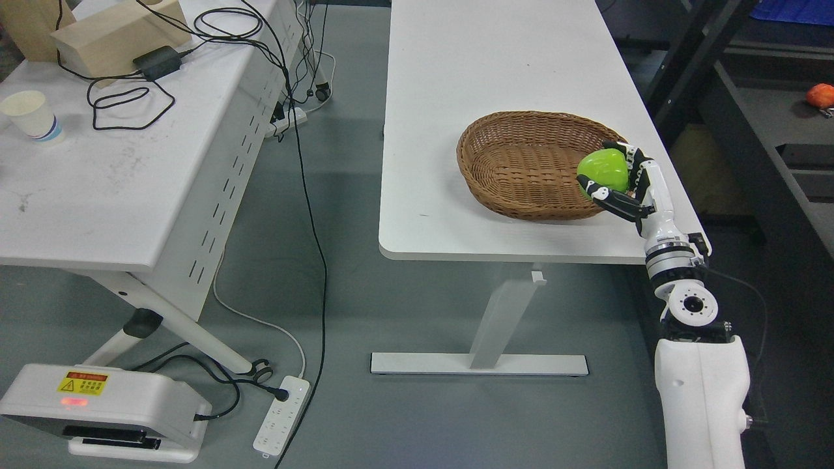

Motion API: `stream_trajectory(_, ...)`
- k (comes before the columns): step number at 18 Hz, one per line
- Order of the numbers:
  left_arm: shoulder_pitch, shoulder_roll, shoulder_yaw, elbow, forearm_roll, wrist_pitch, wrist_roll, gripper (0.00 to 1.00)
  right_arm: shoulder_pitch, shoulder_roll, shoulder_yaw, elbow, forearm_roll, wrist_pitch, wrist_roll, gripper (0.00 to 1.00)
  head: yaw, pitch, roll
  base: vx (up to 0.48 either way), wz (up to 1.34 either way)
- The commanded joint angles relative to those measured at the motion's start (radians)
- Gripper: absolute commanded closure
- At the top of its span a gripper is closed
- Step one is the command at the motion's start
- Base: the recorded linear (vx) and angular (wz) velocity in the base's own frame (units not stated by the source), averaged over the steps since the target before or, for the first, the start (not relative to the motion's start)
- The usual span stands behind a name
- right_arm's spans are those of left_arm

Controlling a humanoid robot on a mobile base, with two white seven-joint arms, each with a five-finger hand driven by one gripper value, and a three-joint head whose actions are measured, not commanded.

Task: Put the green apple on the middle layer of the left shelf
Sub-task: 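Turn toward the fruit shelf carrying the green apple in the right hand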

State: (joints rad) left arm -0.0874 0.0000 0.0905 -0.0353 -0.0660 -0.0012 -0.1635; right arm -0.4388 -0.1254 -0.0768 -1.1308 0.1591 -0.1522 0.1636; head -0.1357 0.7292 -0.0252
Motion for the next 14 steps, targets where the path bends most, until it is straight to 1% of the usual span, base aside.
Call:
stream_trajectory(1, 0.0, 0.017, 0.0, 0.0, 0.0, 0.0, 0.001, 0.0, 0.014, 0.003, -0.015, -0.007, -0.001, -0.004, -0.001, 0.96, 0.0, 0.0, 0.0, -0.175, -0.16)
stream_trajectory(8, 0.0, 0.017, 0.0, 0.0, 0.0, 0.0, 0.001, 0.0, 0.022, -0.005, -0.035, -0.007, 0.0, -0.004, 0.001, 0.96, 0.0, 0.0, 0.0, -0.184, -0.3)
stream_trajectory(14, 0.0, 0.017, 0.0, 0.0, 0.0, 0.0, 0.001, 0.0, 0.025, -0.005, -0.035, -0.009, -0.001, -0.004, 0.001, 0.96, 0.0, 0.0, 0.0, -0.13, -0.32)
